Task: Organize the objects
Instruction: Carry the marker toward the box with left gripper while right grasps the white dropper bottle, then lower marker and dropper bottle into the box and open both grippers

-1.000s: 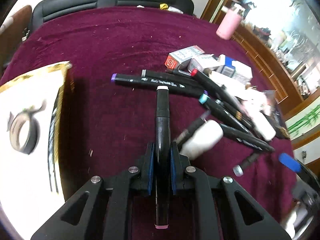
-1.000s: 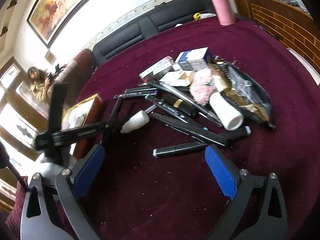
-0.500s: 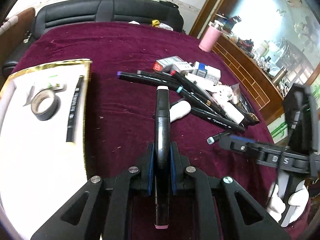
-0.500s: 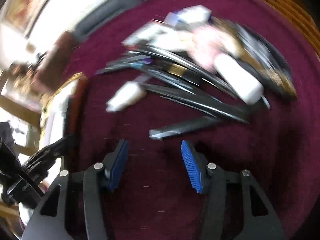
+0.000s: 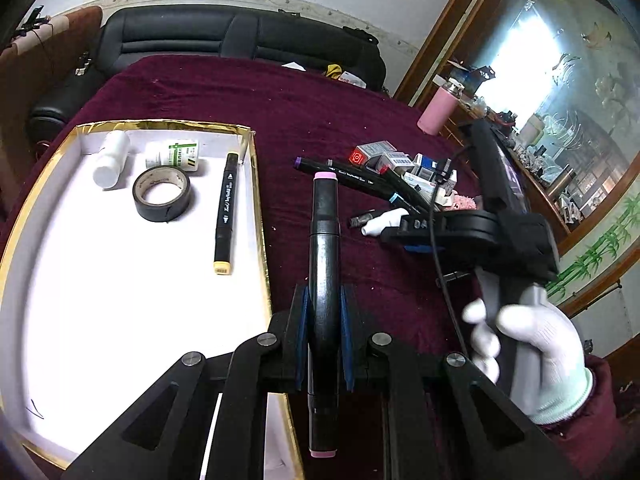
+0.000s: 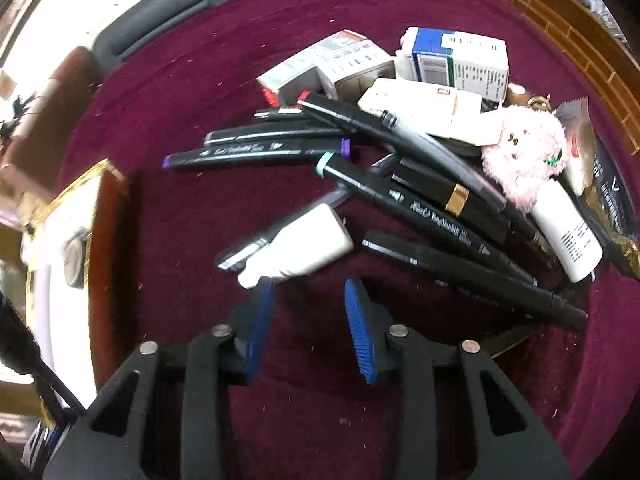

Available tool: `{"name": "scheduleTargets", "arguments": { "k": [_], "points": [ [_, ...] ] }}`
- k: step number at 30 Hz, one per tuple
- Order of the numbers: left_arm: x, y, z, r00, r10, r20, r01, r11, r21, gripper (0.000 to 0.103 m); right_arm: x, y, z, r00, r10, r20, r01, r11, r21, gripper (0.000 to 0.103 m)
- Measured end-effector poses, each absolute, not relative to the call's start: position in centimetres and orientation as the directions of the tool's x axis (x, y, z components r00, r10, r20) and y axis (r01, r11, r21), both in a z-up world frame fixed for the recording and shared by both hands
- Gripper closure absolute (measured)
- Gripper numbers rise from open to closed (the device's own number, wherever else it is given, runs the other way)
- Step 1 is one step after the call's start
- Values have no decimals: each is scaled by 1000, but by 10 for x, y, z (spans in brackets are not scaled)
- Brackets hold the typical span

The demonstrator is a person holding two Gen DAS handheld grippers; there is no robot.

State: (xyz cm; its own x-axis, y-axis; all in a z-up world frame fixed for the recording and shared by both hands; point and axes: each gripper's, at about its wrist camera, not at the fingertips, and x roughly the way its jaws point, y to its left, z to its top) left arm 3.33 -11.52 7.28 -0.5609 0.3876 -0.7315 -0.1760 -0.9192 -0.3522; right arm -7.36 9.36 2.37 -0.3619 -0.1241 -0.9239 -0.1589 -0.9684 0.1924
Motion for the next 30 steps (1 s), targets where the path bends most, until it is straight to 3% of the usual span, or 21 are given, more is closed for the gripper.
{"name": "scheduleTargets", "arguments": {
  "k": [5, 11, 21, 22, 24, 30],
  "points": [
    [39, -125, 75, -573, 407, -711, -187, -910, -370, 92, -75, 108, 29, -372, -216, -903, -220, -925, 311, 71],
    [38, -132, 75, -583, 421, -695, -181, -901, -394, 92, -87, 107, 25, -350, -229, -908, -289, -896, 337, 70],
    [41, -139, 70, -581, 415, -700, -175, -904, -391, 92, -108, 81, 22, -377, -113, -919, -289, -929, 233, 69],
    [41, -141, 69, -581, 413, -701, -171, -904, -391, 92, -102, 84, 24, -381, -115, -917, -282, -930, 234, 69],
    [43, -144, 68, -583, 409, -702, -163, -906, -392, 92, -104, 83, 22, -391, -144, -909, -253, -933, 256, 80],
    [54, -162, 73, -599, 387, -701, -129, -911, -393, 92, -88, 96, 30, -386, -233, -892, -192, -926, 325, 80]
  ]
}}
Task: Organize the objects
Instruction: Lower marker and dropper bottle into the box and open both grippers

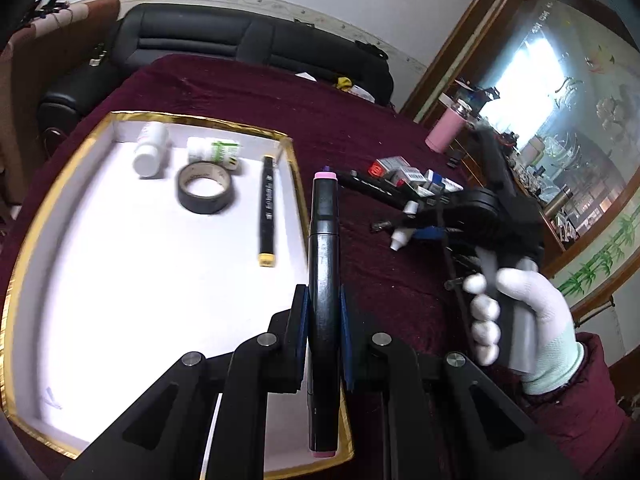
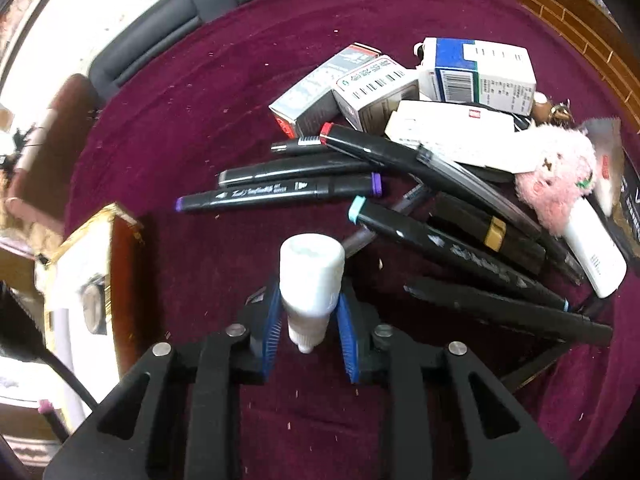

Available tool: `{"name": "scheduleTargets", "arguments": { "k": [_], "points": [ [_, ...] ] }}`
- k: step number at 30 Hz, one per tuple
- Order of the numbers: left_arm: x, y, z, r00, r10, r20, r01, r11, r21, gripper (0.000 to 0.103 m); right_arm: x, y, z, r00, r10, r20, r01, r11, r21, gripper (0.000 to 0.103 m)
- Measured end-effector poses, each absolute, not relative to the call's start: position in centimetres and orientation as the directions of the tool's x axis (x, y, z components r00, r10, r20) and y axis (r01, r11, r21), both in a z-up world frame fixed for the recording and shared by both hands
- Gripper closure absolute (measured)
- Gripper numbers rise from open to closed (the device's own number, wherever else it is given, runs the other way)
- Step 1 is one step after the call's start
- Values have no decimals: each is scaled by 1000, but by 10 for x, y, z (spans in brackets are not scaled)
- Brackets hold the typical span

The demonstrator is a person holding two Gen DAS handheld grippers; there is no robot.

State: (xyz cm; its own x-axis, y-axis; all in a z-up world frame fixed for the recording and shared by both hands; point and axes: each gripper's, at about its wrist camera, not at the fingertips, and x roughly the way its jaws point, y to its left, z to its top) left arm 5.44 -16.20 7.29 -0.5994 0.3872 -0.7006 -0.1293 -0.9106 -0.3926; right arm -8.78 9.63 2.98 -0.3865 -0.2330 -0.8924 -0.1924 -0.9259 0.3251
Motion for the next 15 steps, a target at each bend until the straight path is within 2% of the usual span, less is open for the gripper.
{"name": "scheduleTargets", "arguments": {
  "k": [7, 15],
  "points": [
    [74, -200, 102, -641, 343, -686, -85, -921, -380, 91, -55, 89, 53, -381, -373, -846, -83, -897, 433, 79],
    [64, -242, 120, -682, 204, -702, -3, -961, -276, 91, -35, 22, 94, -345, -506, -791, 145, -861, 487, 79]
  ]
}}
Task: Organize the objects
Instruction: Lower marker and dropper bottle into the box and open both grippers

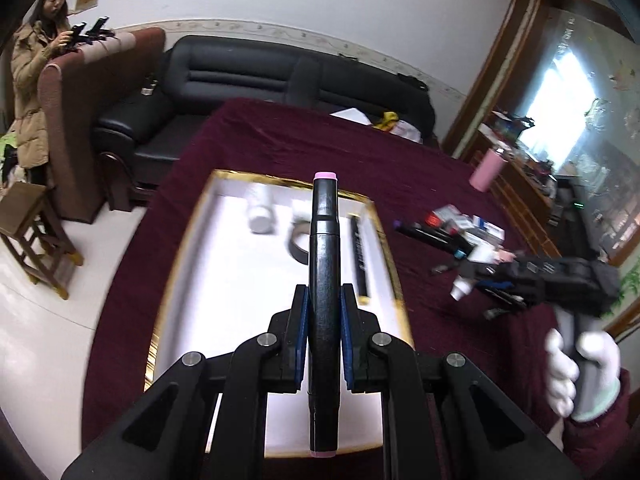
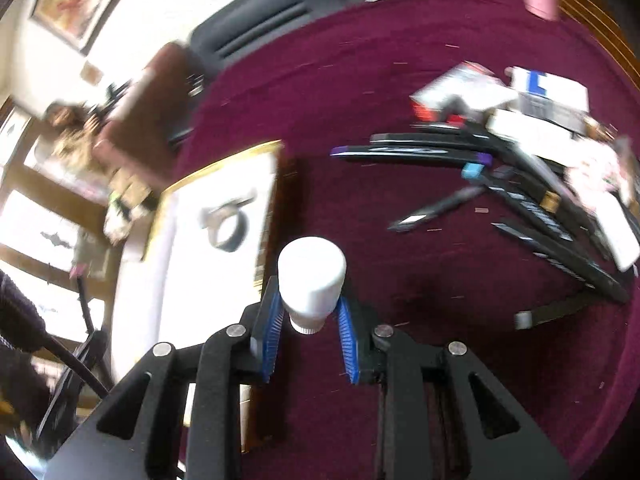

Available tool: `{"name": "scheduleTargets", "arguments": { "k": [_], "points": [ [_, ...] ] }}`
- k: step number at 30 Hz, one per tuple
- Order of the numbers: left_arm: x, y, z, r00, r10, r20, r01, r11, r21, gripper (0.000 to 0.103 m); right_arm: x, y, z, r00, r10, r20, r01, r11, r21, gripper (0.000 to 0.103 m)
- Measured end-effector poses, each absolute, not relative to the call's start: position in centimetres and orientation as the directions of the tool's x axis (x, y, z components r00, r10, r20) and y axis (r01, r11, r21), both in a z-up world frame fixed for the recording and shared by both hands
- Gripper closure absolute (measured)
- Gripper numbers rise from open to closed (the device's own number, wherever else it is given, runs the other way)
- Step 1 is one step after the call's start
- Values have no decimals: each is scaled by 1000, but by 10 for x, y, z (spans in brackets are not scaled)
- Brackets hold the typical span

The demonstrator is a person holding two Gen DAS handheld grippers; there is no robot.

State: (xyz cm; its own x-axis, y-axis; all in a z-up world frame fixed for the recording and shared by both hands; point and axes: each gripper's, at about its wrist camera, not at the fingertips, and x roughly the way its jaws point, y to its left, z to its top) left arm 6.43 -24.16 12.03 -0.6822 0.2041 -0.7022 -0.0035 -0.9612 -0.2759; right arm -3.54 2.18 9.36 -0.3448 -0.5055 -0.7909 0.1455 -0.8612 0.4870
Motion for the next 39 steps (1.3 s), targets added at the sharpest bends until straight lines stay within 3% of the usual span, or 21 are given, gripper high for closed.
{"name": "scheduleTargets", "arguments": {
  "k": [8, 20, 30, 39],
  "points": [
    [-3, -268, 84, -598, 139, -789, 71, -972, -225, 91, -34, -70, 85, -215, -569, -794, 306, -811, 498, 79],
    [-78, -309, 32, -489, 142, -861, 133, -963, -234, 91, -91, -151, 39, -116, -587, -801, 361, -776, 517, 79],
    [-98, -311, 23, -476, 177, -861, 112, -959, -259, 91, -109, -166, 31, -132, -527, -840, 372, -811, 451, 78],
    [-94, -319, 30, -499, 207, -842, 134, -941, -311, 82, -115, -168, 32, -131, -492, -861, 373, -829, 417, 74]
  ]
}}
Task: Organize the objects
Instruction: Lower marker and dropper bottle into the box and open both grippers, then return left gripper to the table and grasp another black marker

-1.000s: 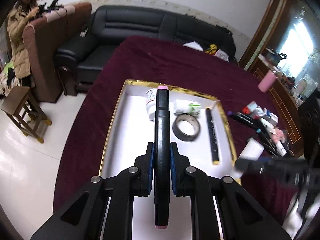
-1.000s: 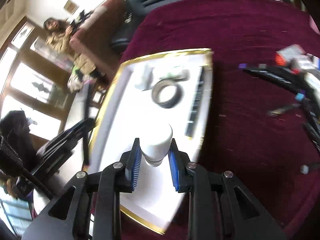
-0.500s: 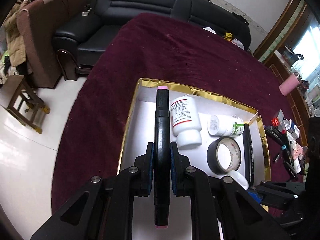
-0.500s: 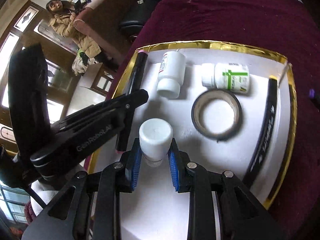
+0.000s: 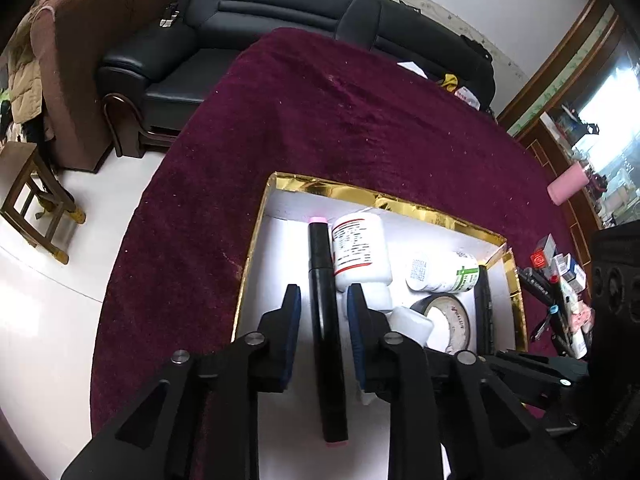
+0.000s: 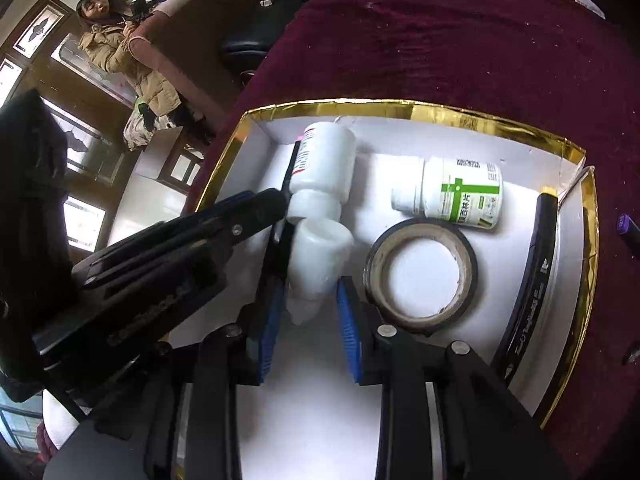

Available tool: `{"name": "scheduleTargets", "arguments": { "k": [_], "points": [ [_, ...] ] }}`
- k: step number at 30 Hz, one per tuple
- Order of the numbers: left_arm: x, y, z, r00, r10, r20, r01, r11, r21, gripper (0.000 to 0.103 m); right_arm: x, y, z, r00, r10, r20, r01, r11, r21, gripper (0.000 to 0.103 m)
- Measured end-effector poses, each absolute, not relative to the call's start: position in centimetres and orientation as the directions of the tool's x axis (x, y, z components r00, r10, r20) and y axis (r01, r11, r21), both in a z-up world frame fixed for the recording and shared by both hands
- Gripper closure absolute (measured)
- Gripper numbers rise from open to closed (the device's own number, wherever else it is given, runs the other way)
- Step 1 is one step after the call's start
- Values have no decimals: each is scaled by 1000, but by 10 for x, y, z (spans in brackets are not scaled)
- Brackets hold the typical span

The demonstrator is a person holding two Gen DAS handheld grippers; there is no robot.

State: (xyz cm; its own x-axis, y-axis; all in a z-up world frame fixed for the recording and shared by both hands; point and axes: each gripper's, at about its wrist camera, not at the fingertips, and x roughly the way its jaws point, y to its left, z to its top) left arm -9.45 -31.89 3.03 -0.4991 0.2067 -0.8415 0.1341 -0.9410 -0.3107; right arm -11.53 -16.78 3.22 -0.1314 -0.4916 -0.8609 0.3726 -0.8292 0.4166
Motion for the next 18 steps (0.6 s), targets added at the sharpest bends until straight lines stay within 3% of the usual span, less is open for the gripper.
{"name": "scheduleTargets", "arguments": {
  "k": [10, 14, 18],
  "points": [
    [-73, -318, 65, -582, 207, -786, 143, -926, -349, 80, -113, -141, 62, -200, -551, -811, 375, -807, 456, 70],
    [-54, -296, 78, -632, 233, -739, 109, -917, -383, 72, -99, -108, 89, -270, -591, -760, 372, -792, 484, 70],
    [-38, -261, 81, -666, 245, -704, 70, -920, -385, 67, -78, -58, 109, -336, -619, -710, 352, -782, 515, 61]
  ]
}}
